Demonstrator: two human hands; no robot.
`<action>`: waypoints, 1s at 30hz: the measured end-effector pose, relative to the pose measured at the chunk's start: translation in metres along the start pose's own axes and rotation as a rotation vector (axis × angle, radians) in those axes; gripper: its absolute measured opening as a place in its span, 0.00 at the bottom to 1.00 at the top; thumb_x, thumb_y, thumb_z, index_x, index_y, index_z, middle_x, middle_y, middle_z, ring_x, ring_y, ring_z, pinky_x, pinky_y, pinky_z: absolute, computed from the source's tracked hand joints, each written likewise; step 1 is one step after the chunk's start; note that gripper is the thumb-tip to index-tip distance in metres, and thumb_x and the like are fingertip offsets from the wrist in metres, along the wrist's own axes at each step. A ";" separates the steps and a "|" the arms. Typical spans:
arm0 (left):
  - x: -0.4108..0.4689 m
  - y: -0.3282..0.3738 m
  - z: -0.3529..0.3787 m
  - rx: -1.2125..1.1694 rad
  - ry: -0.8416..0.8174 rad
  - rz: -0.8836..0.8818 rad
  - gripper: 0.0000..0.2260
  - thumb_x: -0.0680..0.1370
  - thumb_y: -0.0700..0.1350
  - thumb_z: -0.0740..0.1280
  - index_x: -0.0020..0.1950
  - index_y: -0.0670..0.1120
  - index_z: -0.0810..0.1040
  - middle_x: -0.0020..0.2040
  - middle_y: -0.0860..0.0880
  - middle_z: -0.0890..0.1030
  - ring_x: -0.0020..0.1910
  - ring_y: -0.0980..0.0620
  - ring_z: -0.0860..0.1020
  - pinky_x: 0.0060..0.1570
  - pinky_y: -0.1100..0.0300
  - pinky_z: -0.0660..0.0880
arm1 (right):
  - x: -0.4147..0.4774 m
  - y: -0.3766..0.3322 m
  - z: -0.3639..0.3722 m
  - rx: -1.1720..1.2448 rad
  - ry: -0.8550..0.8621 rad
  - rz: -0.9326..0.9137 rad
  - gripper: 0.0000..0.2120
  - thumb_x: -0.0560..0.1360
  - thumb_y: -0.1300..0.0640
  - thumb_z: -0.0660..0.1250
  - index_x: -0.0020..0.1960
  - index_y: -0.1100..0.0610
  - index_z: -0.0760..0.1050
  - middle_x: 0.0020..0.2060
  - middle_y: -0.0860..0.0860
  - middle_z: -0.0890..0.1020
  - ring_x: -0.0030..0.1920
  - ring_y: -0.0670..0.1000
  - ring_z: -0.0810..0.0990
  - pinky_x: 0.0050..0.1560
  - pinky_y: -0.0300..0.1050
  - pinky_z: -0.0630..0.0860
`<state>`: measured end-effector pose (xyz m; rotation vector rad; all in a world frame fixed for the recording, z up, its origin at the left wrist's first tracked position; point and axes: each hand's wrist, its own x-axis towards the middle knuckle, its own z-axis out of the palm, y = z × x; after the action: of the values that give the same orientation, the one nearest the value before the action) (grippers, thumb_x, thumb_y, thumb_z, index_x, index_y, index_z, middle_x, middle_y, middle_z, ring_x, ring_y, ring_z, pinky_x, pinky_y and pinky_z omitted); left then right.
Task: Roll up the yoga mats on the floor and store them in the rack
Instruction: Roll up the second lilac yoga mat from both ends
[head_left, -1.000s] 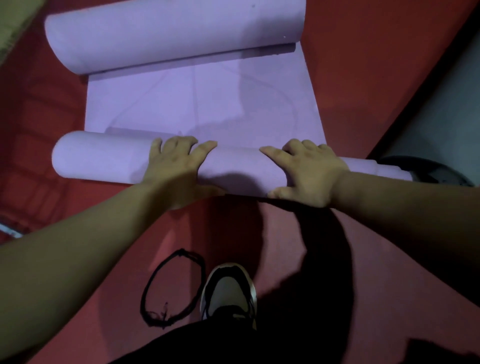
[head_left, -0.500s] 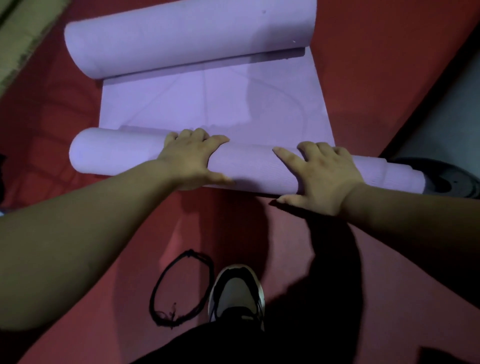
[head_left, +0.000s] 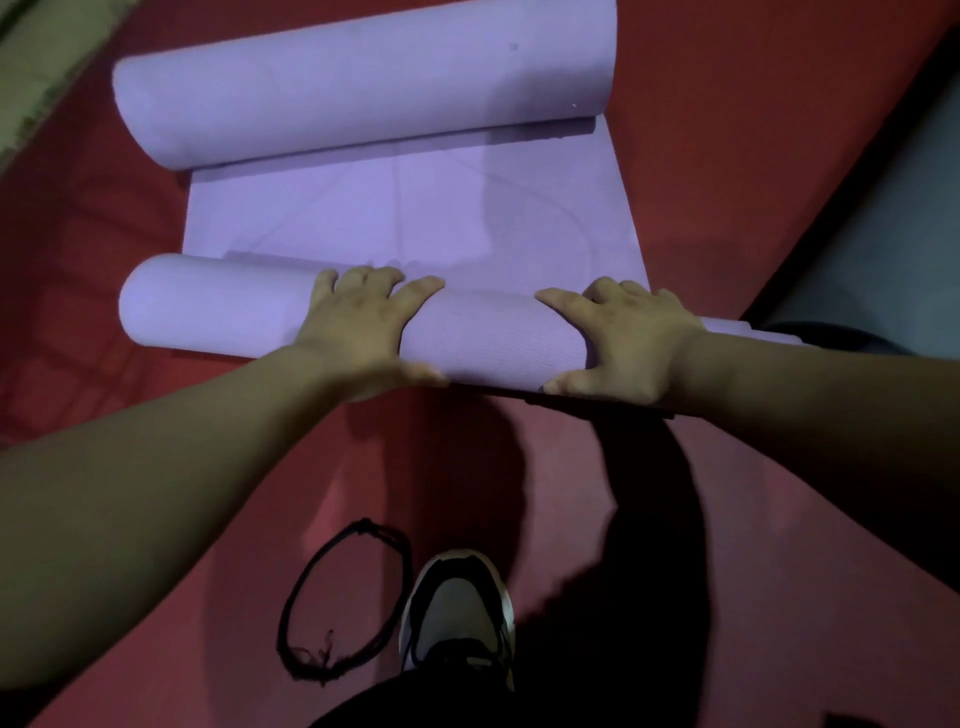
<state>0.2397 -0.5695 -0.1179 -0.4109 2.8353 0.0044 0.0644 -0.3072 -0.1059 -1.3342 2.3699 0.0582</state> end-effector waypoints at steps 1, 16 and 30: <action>0.001 -0.001 0.000 -0.002 0.002 0.001 0.49 0.62 0.82 0.56 0.80 0.63 0.53 0.75 0.46 0.66 0.75 0.41 0.63 0.74 0.36 0.54 | -0.003 -0.002 0.004 -0.044 0.040 0.006 0.48 0.67 0.22 0.62 0.80 0.36 0.48 0.68 0.55 0.69 0.67 0.61 0.70 0.62 0.60 0.68; -0.039 0.008 -0.013 0.011 -0.118 0.122 0.52 0.59 0.85 0.54 0.79 0.61 0.62 0.65 0.49 0.75 0.63 0.42 0.73 0.63 0.45 0.66 | -0.058 -0.032 0.025 0.007 -0.073 -0.017 0.51 0.67 0.21 0.60 0.81 0.40 0.43 0.65 0.53 0.73 0.62 0.61 0.73 0.59 0.57 0.73; -0.058 0.035 -0.011 -0.100 -0.350 0.241 0.44 0.59 0.84 0.57 0.72 0.68 0.63 0.61 0.56 0.80 0.60 0.47 0.78 0.59 0.47 0.73 | -0.091 -0.015 0.039 0.472 -0.335 -0.091 0.45 0.64 0.30 0.76 0.75 0.32 0.59 0.59 0.44 0.74 0.64 0.49 0.73 0.68 0.47 0.70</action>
<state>0.2805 -0.5198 -0.0929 -0.0750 2.5241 0.2431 0.1311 -0.2322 -0.1050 -1.0992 1.8872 -0.2674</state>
